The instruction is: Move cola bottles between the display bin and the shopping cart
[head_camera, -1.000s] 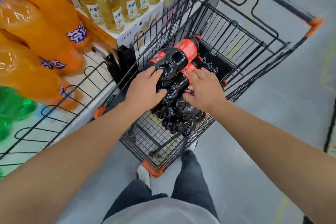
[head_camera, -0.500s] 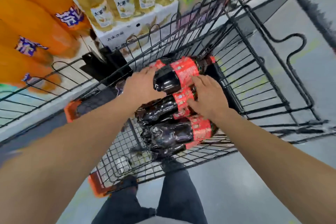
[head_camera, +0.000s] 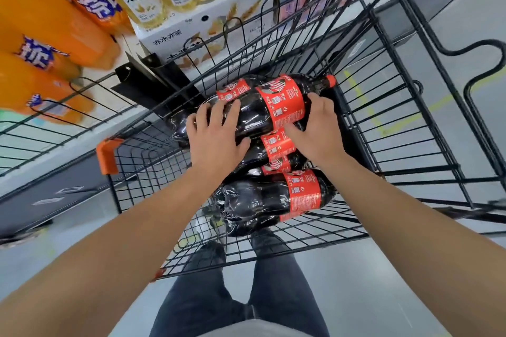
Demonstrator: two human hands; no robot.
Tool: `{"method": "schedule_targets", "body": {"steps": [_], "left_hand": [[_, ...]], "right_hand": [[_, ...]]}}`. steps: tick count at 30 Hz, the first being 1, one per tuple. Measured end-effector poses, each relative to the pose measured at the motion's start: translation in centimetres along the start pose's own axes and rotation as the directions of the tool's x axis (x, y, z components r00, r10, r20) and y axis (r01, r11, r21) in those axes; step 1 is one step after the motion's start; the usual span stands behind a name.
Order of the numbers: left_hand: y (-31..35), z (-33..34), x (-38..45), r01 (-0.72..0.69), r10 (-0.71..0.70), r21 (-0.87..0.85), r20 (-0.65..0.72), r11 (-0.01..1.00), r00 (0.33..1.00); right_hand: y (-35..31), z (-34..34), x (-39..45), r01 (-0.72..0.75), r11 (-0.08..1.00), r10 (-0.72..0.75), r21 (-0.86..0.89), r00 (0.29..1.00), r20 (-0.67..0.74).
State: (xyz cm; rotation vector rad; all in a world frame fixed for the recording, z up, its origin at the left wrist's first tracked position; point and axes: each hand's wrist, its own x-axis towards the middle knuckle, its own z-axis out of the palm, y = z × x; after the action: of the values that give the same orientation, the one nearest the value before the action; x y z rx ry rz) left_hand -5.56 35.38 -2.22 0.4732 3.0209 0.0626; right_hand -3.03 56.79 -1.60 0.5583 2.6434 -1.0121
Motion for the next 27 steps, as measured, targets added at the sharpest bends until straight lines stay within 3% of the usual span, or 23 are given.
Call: {"method": "schedule_targets", "body": {"steps": [3, 6, 9, 11, 14, 16, 21, 24, 27], "left_hand": [[-1.6, -1.5, 1.1, 0.055, -0.052, -0.191, 0.019, 0.980, 0.998], [-2.6, -2.0, 2.8, 0.267, -0.176, -0.277, 0.312, 0.923, 0.933], [-2.6, -2.0, 3.3, 0.314, -0.137, -0.324, 0.469, 0.892, 0.873], [-2.1, -2.1, 2.5, 0.280, -0.133, -0.291, 0.440, 0.915, 0.888], [-0.9, -1.6, 0.5, 0.186, -0.136, -0.170, 0.269, 0.968, 0.953], [-1.0, -1.2, -0.2, 0.168, -0.123, -0.211, 0.211, 0.963, 0.970], [-2.8, -2.1, 0.9, 0.345, -0.174, -0.493, 0.359, 0.799, 0.917], [-3.3, -2.6, 2.2, 0.405, -0.169, -0.508, 0.447, 0.761, 0.878], [-3.4, -2.3, 2.6, 0.410, -0.166, -0.486, 0.469, 0.772, 0.867]], "right_hand": [[-0.5, 0.6, 0.7, -0.058, 0.993, 0.061, 0.104, 0.998, -0.032], [-1.0, 0.7, 1.7, -0.129, 0.970, 0.141, 0.205, 0.989, -0.041], [-1.5, 0.7, 3.3, -0.215, 0.922, 0.245, 0.322, 0.968, -0.056], [-2.0, 0.6, 4.5, -0.288, 0.871, 0.322, 0.398, 0.947, -0.018], [-2.3, 0.9, 5.7, -0.395, 0.782, 0.423, 0.482, 0.905, 0.055], [-2.2, 1.3, 6.2, -0.431, 0.744, 0.459, 0.510, 0.885, 0.079], [-2.5, 1.2, 8.6, -0.527, 0.596, 0.560, 0.605, 0.813, 0.156], [-2.8, 1.5, 10.0, -0.545, 0.505, 0.604, 0.670, 0.777, 0.177], [-3.1, 1.7, 10.4, -0.533, 0.503, 0.613, 0.680, 0.775, 0.154]]}}
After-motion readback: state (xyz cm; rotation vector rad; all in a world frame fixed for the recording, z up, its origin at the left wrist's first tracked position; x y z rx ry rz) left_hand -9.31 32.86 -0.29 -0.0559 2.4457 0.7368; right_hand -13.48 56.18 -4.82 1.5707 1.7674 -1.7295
